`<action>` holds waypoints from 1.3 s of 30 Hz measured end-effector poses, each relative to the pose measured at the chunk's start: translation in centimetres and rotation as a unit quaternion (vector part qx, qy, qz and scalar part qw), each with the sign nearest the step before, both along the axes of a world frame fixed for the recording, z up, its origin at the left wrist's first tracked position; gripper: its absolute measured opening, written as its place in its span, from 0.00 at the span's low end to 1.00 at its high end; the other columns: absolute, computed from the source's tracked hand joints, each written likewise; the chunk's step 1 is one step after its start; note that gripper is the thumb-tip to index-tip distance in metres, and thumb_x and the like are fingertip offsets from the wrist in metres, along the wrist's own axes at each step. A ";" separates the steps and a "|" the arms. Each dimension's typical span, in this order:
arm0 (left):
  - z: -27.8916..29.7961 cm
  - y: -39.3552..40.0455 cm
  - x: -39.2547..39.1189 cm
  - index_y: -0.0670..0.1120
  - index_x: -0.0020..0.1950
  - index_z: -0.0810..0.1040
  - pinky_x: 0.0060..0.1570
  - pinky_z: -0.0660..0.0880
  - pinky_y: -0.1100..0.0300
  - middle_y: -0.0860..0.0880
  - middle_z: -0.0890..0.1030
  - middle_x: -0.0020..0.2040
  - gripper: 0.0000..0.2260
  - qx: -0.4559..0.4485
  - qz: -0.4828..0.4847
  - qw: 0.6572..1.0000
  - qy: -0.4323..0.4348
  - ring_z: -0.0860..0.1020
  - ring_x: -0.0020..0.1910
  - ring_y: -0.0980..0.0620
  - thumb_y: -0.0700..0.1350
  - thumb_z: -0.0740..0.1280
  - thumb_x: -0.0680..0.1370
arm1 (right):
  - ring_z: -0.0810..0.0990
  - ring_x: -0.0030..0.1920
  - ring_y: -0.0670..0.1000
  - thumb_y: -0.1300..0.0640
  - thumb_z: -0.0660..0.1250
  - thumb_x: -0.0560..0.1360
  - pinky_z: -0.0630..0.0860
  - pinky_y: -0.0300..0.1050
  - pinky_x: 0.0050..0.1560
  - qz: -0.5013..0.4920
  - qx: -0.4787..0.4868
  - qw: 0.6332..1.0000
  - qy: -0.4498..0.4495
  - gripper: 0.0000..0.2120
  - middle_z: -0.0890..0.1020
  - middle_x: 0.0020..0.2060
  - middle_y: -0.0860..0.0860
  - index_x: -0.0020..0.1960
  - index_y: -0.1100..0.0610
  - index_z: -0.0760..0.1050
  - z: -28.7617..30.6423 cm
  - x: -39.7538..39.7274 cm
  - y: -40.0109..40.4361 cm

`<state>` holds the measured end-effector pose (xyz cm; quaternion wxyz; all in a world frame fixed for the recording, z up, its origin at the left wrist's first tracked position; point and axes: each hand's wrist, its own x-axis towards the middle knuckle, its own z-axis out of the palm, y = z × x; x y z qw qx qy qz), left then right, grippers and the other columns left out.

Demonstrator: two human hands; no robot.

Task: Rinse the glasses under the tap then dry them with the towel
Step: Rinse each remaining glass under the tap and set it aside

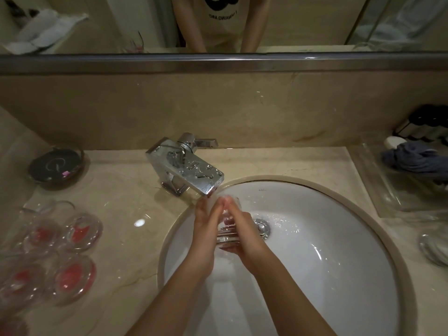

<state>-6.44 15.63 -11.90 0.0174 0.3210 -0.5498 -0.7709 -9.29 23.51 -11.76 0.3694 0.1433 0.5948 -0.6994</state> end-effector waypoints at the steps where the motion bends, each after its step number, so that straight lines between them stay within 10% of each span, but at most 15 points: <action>1: -0.1 -0.1 -0.1 0.59 0.69 0.70 0.58 0.77 0.42 0.48 0.80 0.62 0.27 -0.009 0.005 1.000 0.001 0.83 0.55 0.50 0.63 0.70 0.72 | 0.85 0.43 0.52 0.27 0.71 0.59 0.81 0.47 0.39 -0.002 0.016 1.000 0.004 0.45 0.83 0.49 0.56 0.61 0.59 0.72 -0.1 -0.1 -0.1; 6: 0.4 -0.5 -0.4 0.54 0.63 0.78 0.54 0.79 0.51 0.49 0.84 0.56 0.12 0.034 0.030 0.999 0.024 0.84 0.52 0.49 0.52 0.65 0.79 | 0.83 0.51 0.57 0.34 0.60 0.74 0.79 0.55 0.56 -0.024 -0.093 0.994 -0.060 0.31 0.84 0.50 0.60 0.58 0.60 0.80 0.1 0.0 0.3; 12: 0.9 -0.2 -0.1 0.54 0.66 0.74 0.44 0.79 0.62 0.52 0.84 0.56 0.15 0.009 0.025 0.999 0.039 0.84 0.50 0.55 0.49 0.67 0.79 | 0.85 0.45 0.58 0.31 0.65 0.67 0.81 0.53 0.44 -0.036 -0.053 0.998 -0.027 0.35 0.84 0.46 0.59 0.56 0.61 0.80 -0.3 -0.1 -0.1; 24: 1.3 -1.6 1.0 0.53 0.64 0.74 0.45 0.79 0.48 0.41 0.83 0.56 0.27 0.127 -0.011 0.991 0.037 0.83 0.52 0.39 0.48 0.75 0.66 | 0.84 0.35 0.62 0.35 0.63 0.75 0.83 0.59 0.39 0.037 0.138 0.988 0.060 0.27 0.82 0.49 0.63 0.58 0.57 0.66 2.5 -1.7 1.4; 34: 3.6 -2.7 0.6 0.47 0.62 0.75 0.44 0.81 0.53 0.48 0.84 0.52 0.28 0.091 0.007 0.995 0.049 0.84 0.46 0.50 0.44 0.75 0.62 | 0.79 0.55 0.59 0.36 0.60 0.75 0.75 0.55 0.60 -0.008 0.262 0.951 0.167 0.25 0.79 0.56 0.57 0.63 0.53 0.70 5.3 -2.1 -1.0; 39: 3.2 -2.8 1.6 0.46 0.65 0.74 0.35 0.79 0.60 0.48 0.83 0.54 0.28 0.070 0.007 0.998 0.007 0.83 0.39 0.55 0.36 0.76 0.67 | 0.71 0.63 0.46 0.48 0.59 0.80 0.65 0.42 0.63 -0.039 0.161 0.956 0.241 0.20 0.74 0.66 0.48 0.70 0.52 0.70 8.1 -3.6 -0.7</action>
